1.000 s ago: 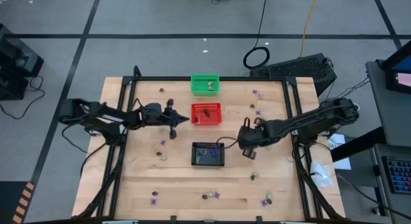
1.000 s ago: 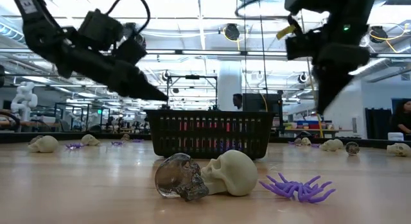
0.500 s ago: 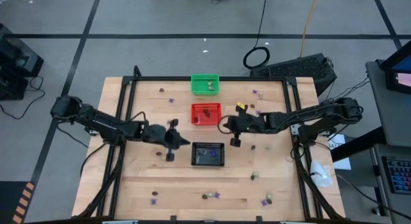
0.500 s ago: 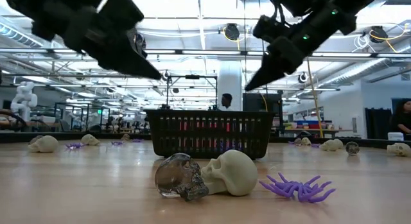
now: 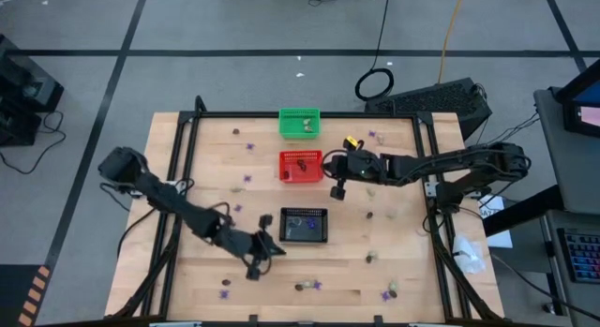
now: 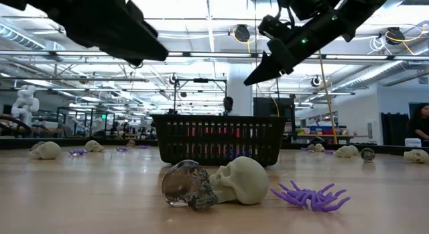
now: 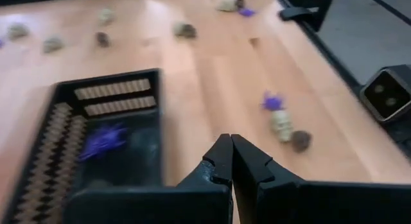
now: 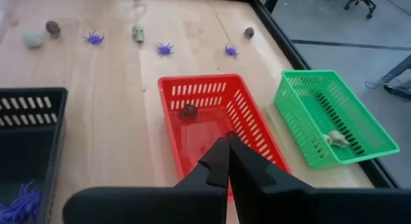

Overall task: Sort Halloween decoration
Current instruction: Put the black skull toy into the red basket

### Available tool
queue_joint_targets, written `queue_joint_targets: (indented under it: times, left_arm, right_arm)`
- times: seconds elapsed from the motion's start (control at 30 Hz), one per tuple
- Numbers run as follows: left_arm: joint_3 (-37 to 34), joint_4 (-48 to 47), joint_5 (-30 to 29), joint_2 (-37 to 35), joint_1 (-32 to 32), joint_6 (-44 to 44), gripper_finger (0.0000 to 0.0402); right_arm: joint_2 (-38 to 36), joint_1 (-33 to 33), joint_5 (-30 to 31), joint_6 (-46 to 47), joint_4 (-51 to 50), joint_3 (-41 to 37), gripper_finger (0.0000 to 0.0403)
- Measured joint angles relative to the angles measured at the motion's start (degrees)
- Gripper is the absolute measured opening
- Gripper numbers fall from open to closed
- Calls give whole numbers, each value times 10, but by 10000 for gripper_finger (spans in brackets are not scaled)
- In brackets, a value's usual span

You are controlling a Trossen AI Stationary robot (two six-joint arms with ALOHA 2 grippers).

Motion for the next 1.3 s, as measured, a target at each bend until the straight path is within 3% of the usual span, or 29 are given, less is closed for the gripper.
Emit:
queue_joint_targets:
  times: [0.47,0.67,0.93,1.3]
  left_arm:
    - [140,0,81,153,-28,-46,3]
    - [169,-3,78,210,-39,-57,66]
    - [175,-22,33,214,-41,-77,173]
    - [175,-20,33,245,-41,-91,187]
  right_arm:
    - [13,6,0,17,8,0,0]
    - [24,9,1,17,11,0,0]
    - [25,10,0,17,18,0,0]
    - [25,10,0,17,23,0,0]
